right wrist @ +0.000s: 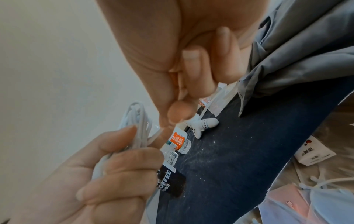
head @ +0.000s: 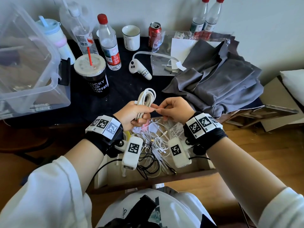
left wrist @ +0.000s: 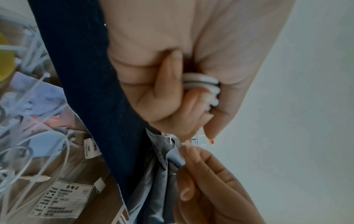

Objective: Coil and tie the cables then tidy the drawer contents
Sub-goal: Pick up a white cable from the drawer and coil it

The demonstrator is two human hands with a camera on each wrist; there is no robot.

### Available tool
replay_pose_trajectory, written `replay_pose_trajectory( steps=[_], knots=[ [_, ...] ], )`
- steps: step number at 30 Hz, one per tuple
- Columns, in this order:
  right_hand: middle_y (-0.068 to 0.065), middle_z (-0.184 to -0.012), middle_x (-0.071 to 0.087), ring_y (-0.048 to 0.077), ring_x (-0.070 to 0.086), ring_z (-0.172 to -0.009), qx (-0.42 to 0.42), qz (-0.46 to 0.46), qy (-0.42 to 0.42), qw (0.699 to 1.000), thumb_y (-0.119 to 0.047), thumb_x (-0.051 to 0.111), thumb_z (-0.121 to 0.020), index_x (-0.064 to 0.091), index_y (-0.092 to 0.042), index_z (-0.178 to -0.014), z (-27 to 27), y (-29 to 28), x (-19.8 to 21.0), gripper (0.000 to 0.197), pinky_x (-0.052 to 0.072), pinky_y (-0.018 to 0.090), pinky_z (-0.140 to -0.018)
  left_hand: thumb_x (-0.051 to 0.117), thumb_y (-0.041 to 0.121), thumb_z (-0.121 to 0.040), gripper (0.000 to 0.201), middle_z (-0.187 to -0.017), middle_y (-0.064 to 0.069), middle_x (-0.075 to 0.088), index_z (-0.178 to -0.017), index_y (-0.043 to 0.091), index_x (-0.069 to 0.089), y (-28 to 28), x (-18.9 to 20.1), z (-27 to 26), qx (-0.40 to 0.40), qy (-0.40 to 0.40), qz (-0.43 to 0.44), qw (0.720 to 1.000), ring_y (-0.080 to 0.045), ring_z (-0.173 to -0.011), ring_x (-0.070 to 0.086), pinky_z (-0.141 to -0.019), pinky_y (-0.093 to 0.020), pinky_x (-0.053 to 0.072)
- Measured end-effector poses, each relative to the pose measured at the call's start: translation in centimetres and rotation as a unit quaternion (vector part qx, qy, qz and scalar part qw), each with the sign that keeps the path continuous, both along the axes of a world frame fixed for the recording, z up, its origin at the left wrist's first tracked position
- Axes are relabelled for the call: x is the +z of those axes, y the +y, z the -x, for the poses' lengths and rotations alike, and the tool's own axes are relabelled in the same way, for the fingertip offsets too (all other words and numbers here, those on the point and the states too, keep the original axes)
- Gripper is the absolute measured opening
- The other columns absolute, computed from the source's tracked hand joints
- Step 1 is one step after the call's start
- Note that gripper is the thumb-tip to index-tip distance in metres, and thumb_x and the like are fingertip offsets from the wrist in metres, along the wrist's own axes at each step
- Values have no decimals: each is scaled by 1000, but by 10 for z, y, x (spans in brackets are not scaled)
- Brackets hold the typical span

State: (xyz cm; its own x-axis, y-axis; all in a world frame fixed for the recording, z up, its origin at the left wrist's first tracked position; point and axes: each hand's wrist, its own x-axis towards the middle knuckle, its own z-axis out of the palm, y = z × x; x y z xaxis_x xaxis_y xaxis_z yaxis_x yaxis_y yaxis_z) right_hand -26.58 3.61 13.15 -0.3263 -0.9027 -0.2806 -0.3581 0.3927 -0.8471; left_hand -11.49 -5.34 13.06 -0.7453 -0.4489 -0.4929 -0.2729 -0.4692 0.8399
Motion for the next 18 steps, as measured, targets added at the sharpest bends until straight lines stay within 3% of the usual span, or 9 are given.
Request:
replay_pose_trajectory(
  steps=[3, 6, 9, 12, 14, 16, 18],
  knots=[
    [6, -60, 62, 1, 45, -32, 0, 31, -33, 999, -7, 64, -86, 55, -16, -80, -2, 3, 10, 14, 31, 8, -37, 47, 7, -94, 16, -49, 3, 42, -101, 7, 62, -2, 0, 0, 16, 2, -4, 1000, -4, -36, 32, -30, -12, 18],
    [6, -69, 66, 4, 51, -38, 48, 46, -117, 991, -1, 58, -88, 55, -13, -83, -1, 4, 27, 14, 34, 11, -39, 48, 7, -94, 12, -48, 3, 42, -92, 8, 60, -7, 0, -1, 39, -6, -9, 999, -4, -35, 32, -29, -12, 19],
    [5, -82, 69, 11, 60, -56, 89, 80, -162, 980, -14, 62, -83, 60, -14, -87, -1, 4, 37, 4, 41, 19, -51, 51, 8, -92, 10, -48, 3, 43, -83, 9, 55, -11, -2, -2, 44, -10, -15, 999, -4, -34, 32, -28, -13, 19],
    [3, -92, 69, 15, 62, -74, 113, 115, -213, 964, -16, 59, -78, 58, -15, -100, -1, 3, 42, 22, 45, 24, -65, 51, 8, -92, 12, -49, 2, 40, -80, 10, 52, -11, -1, -2, 50, -8, -17, 999, -4, -35, 32, -29, -13, 18],
    [4, -91, 66, 11, 62, -77, 123, 139, -232, 955, -8, 62, -76, 55, -16, -104, -3, 1, 41, 30, 47, 21, -69, 51, 7, -92, 19, -49, 2, 40, -73, 11, 51, -10, -1, 0, 54, -15, -4, 998, -5, -35, 32, -30, -13, 17],
    [1, -74, 58, 2, 55, -64, 99, 169, -185, 963, -4, 70, -74, 57, -17, -93, -9, -3, 36, 26, 44, 15, -65, 51, 6, -92, 20, -48, 3, 40, -73, 11, 49, -7, 0, 3, 43, -26, 22, 998, -5, -36, 32, -30, -13, 17],
    [-4, -63, 48, 0, 43, -52, 64, 174, -30, 982, -12, 75, -76, 59, -23, -74, -14, -9, 30, 20, 35, 12, -58, 49, 5, -93, 21, -47, 3, 39, -73, 11, 48, -3, 1, 7, 24, -35, 44, 998, -6, -36, 31, -31, -14, 16]
  ],
)
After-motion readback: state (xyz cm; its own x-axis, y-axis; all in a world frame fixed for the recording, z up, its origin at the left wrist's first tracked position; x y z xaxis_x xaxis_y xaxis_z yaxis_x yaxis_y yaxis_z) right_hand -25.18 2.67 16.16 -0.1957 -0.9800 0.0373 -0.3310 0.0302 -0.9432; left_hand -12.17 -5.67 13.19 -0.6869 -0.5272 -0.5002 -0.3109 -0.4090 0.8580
